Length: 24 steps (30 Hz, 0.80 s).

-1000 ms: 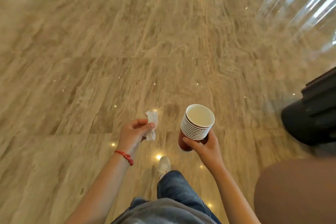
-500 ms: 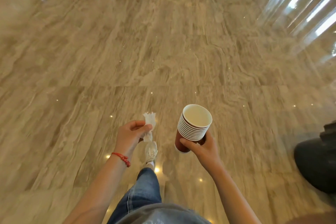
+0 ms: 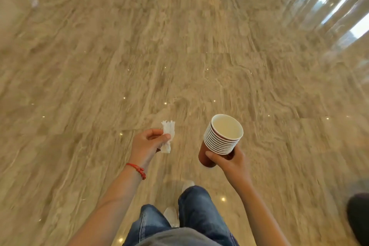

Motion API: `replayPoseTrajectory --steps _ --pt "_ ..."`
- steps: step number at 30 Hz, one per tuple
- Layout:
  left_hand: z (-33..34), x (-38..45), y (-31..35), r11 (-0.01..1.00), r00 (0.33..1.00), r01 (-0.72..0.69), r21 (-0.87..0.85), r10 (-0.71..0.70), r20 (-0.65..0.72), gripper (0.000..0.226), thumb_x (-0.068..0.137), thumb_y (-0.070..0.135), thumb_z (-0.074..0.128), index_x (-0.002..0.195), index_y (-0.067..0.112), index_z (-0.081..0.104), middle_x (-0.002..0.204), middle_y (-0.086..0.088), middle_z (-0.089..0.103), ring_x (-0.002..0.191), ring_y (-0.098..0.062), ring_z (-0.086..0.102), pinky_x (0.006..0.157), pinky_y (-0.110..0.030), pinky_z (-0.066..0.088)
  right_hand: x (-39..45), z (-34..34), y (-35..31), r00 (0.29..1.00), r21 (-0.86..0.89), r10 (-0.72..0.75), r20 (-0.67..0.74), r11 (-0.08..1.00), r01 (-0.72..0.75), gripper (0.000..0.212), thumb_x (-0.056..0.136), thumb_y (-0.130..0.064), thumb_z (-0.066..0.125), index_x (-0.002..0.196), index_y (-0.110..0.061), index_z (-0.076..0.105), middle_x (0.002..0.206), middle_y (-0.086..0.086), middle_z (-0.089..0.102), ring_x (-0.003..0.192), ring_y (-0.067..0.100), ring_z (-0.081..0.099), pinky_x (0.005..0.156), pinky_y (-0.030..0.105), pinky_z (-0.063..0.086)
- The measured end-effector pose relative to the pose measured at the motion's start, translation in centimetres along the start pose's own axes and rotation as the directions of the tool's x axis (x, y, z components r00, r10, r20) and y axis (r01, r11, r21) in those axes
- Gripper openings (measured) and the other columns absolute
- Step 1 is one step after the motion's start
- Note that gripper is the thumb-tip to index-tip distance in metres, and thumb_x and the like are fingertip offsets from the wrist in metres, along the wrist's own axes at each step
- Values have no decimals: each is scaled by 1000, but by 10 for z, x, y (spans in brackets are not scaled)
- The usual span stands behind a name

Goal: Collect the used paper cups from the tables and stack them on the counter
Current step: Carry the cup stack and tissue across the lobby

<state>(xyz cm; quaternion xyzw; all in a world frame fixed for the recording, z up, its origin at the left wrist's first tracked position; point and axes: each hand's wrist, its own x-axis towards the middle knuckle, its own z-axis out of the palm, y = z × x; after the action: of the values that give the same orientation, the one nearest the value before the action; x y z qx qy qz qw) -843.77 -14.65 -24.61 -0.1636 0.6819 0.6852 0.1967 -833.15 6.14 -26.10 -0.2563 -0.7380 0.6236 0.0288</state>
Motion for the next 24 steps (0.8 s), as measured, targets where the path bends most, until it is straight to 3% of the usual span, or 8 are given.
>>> replayPoseTrajectory --steps 6,9,17,24 --pt "46 120 44 999 1000 16 34 -16 -10 16 70 9 76 83 9 68 79 -11 70 78 -26 67 74 -38 54 134 13 -30 999 68 4 42 998 -7 50 65 -16 84 105 -30 58 94 -13 71 90 0 66 66 11 50" --pt "73 185 81 1000 1000 8 8 -8 -18 17 71 8 76 85 9 67 82 -16 70 77 -26 67 70 -34 54 213 9 -54 999 82 -29 39 996 26 50 66 -12 83 108 -24 58 96 -8 70 90 1 66 67 12 51" --pt "135 326 189 998 1000 8 -60 -10 -22 25 69 10 77 91 5 67 75 -12 72 70 -22 68 70 -36 53 393 -3 -134 998 54 -22 62 998 18 58 66 -18 83 117 -19 56 103 -6 69 96 5 65 77 22 53" --pt "185 465 249 997 998 58 -58 -59 -9 22 70 7 77 88 9 65 83 -15 71 80 -27 68 71 -34 54 545 12 -173 998 87 -29 54 996 24 52 65 -22 83 110 -27 57 100 -17 69 93 1 66 69 11 50"
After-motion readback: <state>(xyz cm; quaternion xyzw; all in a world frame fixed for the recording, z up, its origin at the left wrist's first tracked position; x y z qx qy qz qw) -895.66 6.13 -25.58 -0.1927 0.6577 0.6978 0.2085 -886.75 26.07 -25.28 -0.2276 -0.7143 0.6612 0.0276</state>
